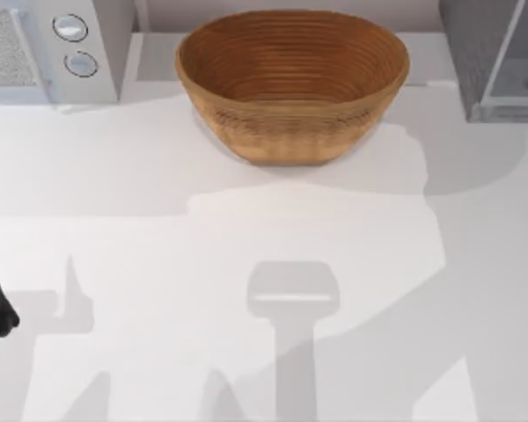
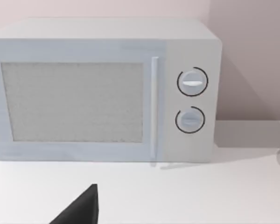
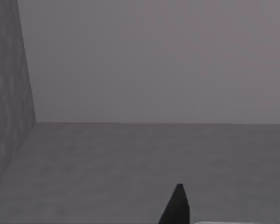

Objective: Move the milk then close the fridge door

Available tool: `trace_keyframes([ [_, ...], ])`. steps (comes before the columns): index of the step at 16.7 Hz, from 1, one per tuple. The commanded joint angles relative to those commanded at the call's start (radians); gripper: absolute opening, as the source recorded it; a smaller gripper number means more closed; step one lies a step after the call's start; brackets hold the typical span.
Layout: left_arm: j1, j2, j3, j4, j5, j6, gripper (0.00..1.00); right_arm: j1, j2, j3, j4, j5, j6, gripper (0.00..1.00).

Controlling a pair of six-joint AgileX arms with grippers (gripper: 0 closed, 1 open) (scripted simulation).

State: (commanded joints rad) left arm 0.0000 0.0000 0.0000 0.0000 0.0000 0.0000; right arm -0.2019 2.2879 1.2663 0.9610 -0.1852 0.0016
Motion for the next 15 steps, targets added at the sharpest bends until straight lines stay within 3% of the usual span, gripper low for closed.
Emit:
trace_keyframes([
  [7,0.0,0.0,0.0,0.0,0.0,0.0,1.0,0.0,0.0,0.0,0.0,0.0,0.0,0.98],
  [15,0.0,0.0,0.0,0.0,0.0,0.0,1.0,0.0,0.0,0.0,0.0,0.0,0.0,1.0],
])
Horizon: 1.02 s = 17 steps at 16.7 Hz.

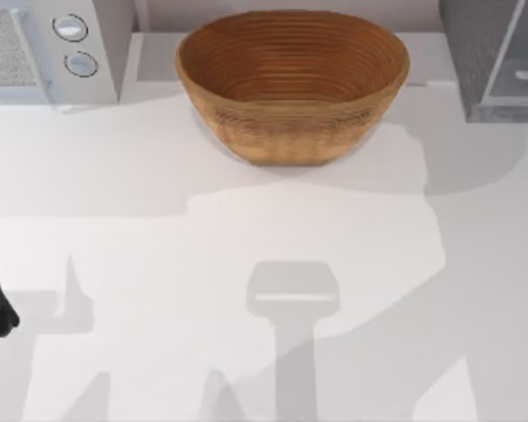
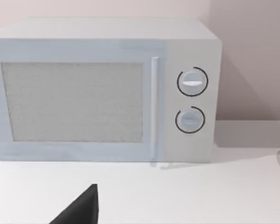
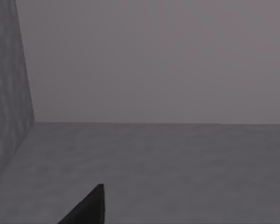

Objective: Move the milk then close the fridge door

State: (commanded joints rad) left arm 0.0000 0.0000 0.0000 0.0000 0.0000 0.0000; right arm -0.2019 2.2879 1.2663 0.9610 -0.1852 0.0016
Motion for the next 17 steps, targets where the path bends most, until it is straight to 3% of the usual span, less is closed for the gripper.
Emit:
trace_keyframes([
  [4,0.0,0.0,0.0,0.0,0.0,0.0,1.0,0.005,-0.031,-0.016,-0.015,0.001,0.005,1.0],
  [8,0.0,0.0,0.0,0.0,0.0,0.0,1.0,0.016,-0.218,-0.109,-0.102,0.015,0.024,1.0],
  [17,0.0,0.0,0.0,0.0,0.0,0.0,1.0,0.061,-1.076,-0.539,-0.459,0.094,0.045,1.0],
])
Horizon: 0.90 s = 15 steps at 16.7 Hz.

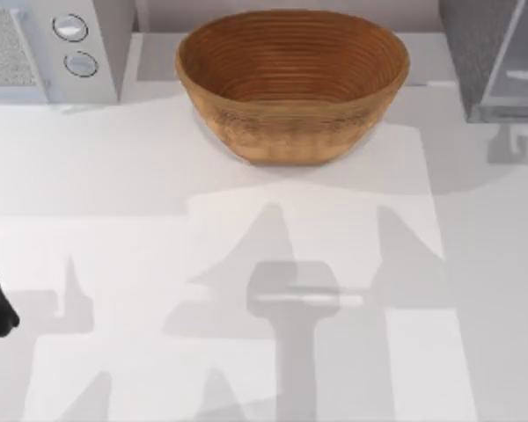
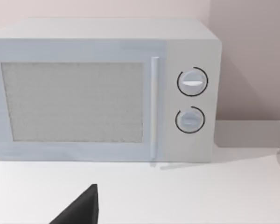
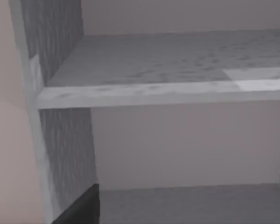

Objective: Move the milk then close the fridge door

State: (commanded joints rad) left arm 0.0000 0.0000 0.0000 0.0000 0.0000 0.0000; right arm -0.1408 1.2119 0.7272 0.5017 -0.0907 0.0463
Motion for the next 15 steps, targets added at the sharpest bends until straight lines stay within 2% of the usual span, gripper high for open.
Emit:
trace_keyframes([
  [9,0.0,0.0,0.0,0.0,0.0,0.0,1.0,0.091,-0.92,-0.519,-0.368,0.072,-0.027,1.0],
  [15,0.0,0.0,0.0,0.0,0.0,0.0,1.0,0.138,-1.201,-0.718,-0.496,0.09,-0.046,1.0],
])
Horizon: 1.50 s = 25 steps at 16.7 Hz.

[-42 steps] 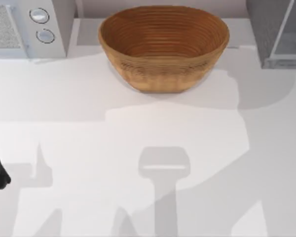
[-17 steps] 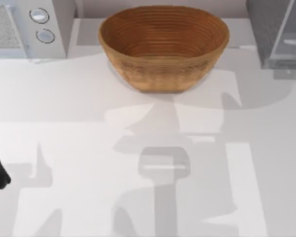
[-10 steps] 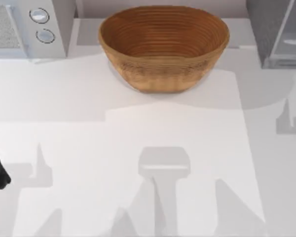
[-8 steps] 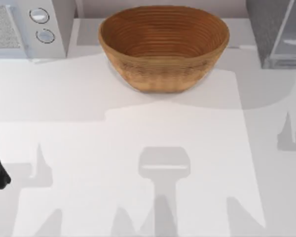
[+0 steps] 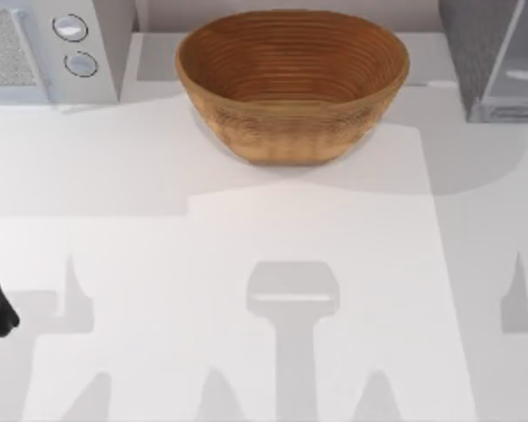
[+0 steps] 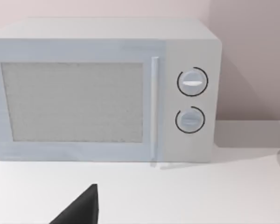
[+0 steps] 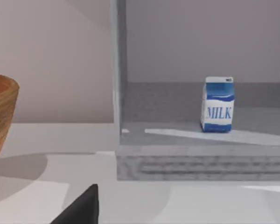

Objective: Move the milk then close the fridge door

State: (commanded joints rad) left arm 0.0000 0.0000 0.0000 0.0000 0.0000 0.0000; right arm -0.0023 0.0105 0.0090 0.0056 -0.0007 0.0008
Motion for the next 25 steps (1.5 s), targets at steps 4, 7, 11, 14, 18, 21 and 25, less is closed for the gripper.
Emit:
trace_keyframes([
  [4,0.0,0.0,0.0,0.0,0.0,0.0,1.0,0.002,-0.01,-0.009,-0.006,0.001,-0.001,1.0],
  [7,0.0,0.0,0.0,0.0,0.0,0.0,1.0,-0.001,-0.008,-0.006,-0.005,0.0,0.0,1.0],
  [11,0.0,0.0,0.0,0.0,0.0,0.0,1.0,0.008,-0.098,0.069,-0.113,-0.007,0.001,1.0],
  [14,0.0,0.0,0.0,0.0,0.0,0.0,1.0,0.013,-0.228,0.178,-0.306,-0.011,-0.001,1.0],
  [18,0.0,0.0,0.0,0.0,0.0,0.0,1.0,0.014,-0.426,0.341,-0.682,-0.01,-0.007,1.0],
  [21,0.0,0.0,0.0,0.0,0.0,0.0,1.0,0.011,-0.57,0.458,-0.986,-0.004,-0.01,1.0],
  [25,0.0,0.0,0.0,0.0,0.0,0.0,1.0,0.005,-0.723,0.582,-1.306,0.004,-0.011,1.0],
])
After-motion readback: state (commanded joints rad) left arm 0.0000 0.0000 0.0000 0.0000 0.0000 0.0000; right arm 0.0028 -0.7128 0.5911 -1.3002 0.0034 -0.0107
